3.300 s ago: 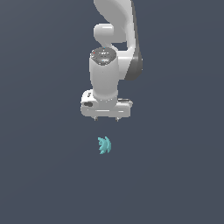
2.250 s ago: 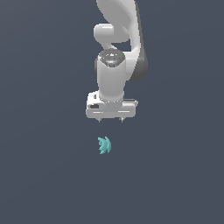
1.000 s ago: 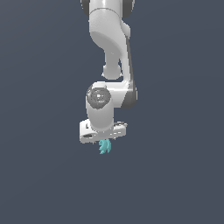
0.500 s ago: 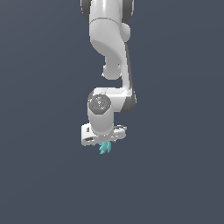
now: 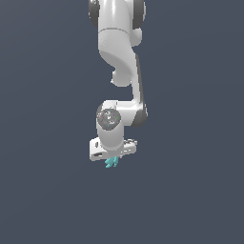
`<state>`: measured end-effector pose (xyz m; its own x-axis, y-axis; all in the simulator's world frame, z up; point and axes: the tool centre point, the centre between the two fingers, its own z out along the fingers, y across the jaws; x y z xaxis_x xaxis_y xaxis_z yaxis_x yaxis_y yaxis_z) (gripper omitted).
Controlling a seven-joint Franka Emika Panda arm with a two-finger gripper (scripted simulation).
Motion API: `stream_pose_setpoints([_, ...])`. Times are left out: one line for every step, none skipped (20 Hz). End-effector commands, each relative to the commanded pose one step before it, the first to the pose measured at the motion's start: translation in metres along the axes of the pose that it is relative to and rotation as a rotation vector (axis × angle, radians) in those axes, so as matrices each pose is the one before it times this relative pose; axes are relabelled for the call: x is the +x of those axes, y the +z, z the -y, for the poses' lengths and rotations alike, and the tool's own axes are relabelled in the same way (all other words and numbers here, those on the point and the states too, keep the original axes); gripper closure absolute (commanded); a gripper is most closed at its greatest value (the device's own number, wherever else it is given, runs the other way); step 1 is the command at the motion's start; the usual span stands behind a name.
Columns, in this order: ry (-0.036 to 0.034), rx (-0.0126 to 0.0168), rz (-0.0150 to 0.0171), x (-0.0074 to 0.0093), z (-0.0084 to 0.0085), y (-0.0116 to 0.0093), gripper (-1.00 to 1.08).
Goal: Pick up the object and move it to a goal position.
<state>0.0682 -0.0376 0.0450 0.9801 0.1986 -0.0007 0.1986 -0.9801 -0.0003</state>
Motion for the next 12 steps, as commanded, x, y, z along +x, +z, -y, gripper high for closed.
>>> stream_pose_setpoints([0.00010,-0.00027,-0.00073,0.00037,-0.00021,-0.00017,1.08])
stream_pose_setpoints([0.00000,0.00000,0.00000,0.00000,0.00000,0.00000,1.08])
stream_pose_setpoints([0.00000,0.00000,0.00000,0.00000,0.00000,0.00000,1.08])
stream_pose_setpoints([0.00000,0.00000,0.00000,0.00000,0.00000,0.00000,1.08])
stream_pose_setpoints([0.00000,0.00000,0.00000,0.00000,0.00000,0.00000,1.08])
stream_pose_setpoints([0.00000,0.00000,0.00000,0.00000,0.00000,0.00000,1.08])
stream_pose_setpoints([0.00000,0.00000,0.00000,0.00000,0.00000,0.00000,1.08])
stream_pose_setpoints([0.00000,0.00000,0.00000,0.00000,0.00000,0.00000,1.08])
stream_pose_setpoints([0.00000,0.00000,0.00000,-0.00008,0.00003,-0.00003,1.08])
stream_pose_setpoints([0.00000,0.00000,0.00000,-0.00015,-0.00008,-0.00002,1.08])
stream_pose_setpoints([0.00000,0.00000,0.00000,-0.00046,-0.00023,-0.00007,1.08])
stream_pose_setpoints([0.00000,0.00000,0.00000,-0.00076,-0.00039,-0.00012,1.08])
